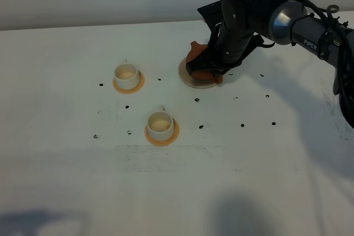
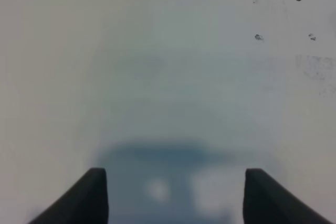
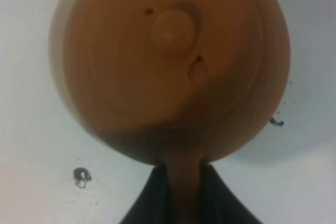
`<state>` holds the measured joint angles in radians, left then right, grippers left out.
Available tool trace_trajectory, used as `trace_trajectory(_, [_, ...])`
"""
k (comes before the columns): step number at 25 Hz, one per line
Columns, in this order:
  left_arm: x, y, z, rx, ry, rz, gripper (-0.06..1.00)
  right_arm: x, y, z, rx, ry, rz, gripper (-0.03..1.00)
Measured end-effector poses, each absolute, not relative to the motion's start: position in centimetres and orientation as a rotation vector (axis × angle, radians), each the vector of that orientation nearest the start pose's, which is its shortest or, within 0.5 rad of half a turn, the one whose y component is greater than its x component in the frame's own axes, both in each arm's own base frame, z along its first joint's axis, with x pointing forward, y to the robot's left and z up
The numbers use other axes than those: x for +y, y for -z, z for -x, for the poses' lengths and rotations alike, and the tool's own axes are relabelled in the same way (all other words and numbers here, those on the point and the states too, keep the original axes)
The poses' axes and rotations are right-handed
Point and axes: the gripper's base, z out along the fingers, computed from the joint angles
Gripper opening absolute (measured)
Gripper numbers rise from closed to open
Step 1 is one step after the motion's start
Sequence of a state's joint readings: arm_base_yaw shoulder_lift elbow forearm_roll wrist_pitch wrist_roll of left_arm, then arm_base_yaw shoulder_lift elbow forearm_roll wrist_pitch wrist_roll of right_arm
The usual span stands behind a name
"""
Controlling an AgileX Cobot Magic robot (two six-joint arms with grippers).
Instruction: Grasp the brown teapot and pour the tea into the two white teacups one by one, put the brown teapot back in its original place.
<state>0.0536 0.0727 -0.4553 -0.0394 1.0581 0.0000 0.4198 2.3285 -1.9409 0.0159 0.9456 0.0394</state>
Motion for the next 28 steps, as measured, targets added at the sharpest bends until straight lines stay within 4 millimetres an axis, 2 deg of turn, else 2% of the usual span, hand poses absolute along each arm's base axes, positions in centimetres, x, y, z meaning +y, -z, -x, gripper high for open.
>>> trace_trajectory(15, [-0.3, -26.5, -1.1, 2.158, 0.014, 0.052, 0.55, 20.6, -16.8, -45.6, 2.725, -0.169, 0.501, 0.11])
trace_trajectory(28, [-0.3, -26.5, -1.1, 2.158, 0.014, 0.052, 0.55, 21.1, -20.1, -45.1, 2.637, -0.173, 0.561, 0.11])
